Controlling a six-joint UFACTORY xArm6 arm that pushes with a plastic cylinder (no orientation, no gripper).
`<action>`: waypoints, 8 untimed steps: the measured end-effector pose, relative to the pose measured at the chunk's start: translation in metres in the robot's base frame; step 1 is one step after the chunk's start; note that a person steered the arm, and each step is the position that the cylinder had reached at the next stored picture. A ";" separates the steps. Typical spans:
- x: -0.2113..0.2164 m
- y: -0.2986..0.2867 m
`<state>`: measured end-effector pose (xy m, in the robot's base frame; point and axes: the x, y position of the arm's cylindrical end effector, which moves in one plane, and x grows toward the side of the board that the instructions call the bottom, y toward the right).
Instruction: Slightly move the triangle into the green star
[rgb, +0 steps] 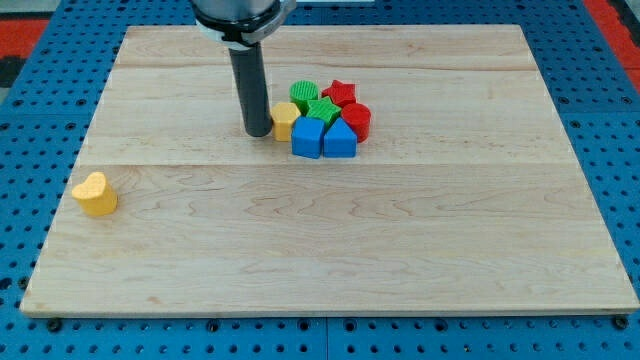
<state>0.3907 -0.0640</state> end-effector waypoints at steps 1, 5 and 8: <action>-0.009 0.023; 0.116 -0.014; 0.069 0.097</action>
<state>0.4594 0.0325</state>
